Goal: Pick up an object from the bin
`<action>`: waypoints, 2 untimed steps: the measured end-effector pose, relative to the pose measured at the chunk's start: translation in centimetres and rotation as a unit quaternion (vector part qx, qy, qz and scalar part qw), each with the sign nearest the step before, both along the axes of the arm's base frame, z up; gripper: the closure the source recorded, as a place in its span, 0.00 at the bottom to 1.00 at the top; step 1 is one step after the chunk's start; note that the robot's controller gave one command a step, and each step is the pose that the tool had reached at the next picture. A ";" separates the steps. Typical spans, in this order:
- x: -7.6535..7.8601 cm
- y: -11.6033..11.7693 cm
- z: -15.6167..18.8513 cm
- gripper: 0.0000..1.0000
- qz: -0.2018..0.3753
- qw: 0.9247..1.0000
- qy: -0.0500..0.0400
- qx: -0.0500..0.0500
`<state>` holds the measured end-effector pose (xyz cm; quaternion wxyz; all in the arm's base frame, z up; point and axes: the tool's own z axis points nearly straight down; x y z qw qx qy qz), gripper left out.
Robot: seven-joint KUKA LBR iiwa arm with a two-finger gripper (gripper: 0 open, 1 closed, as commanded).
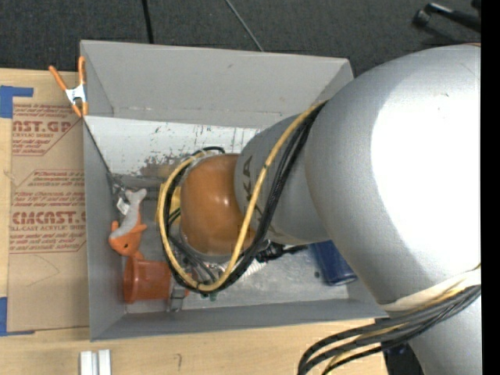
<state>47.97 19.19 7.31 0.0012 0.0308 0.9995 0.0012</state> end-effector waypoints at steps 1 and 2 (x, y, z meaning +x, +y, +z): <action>0.0 0.0 0.0 1.00 0.000 1.000 0.000 0.000; 2.9 -0.1 11.7 1.00 0.012 1.000 0.001 0.000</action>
Offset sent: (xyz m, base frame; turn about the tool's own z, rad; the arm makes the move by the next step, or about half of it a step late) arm 0.0294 -0.0026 0.1178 -0.0218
